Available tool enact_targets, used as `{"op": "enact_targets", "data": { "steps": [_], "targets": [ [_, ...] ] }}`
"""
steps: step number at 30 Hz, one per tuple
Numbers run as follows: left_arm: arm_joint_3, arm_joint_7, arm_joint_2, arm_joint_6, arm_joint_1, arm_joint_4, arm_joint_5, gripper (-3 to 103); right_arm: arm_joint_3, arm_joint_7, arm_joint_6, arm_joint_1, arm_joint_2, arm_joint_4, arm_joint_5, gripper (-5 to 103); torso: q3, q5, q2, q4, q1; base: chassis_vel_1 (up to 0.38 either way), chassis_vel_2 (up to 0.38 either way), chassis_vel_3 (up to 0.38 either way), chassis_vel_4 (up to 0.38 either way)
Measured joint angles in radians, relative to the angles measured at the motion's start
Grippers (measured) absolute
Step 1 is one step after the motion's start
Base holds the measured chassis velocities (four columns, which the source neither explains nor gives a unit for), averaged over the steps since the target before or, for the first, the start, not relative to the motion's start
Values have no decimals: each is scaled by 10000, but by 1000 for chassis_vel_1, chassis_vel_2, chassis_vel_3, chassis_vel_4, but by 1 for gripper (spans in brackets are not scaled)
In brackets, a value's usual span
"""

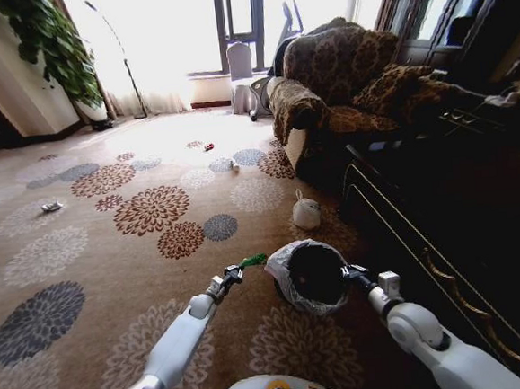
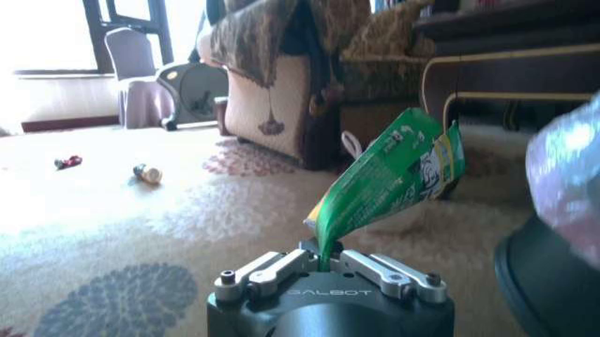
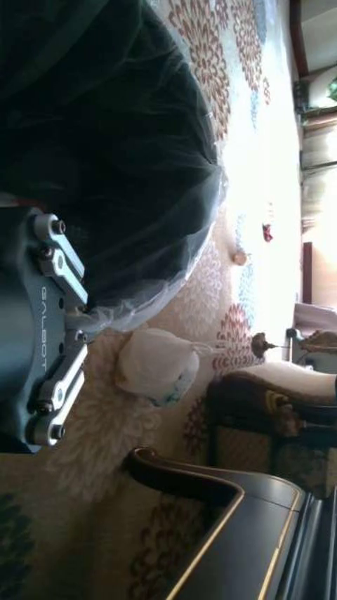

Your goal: Pick up the trash from the ground and place it into the trash bin.

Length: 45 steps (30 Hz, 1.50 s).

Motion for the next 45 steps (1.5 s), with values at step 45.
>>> {"op": "enact_targets", "data": {
  "steps": [45],
  "targets": [
    [2912, -247, 198, 2620, -245, -4961, -5586, 16, -3317, -314, -234, 4100, -116, -2835, -473, 2, 0, 3, 2, 1, 0, 0, 0, 0, 0]
  ]
}}
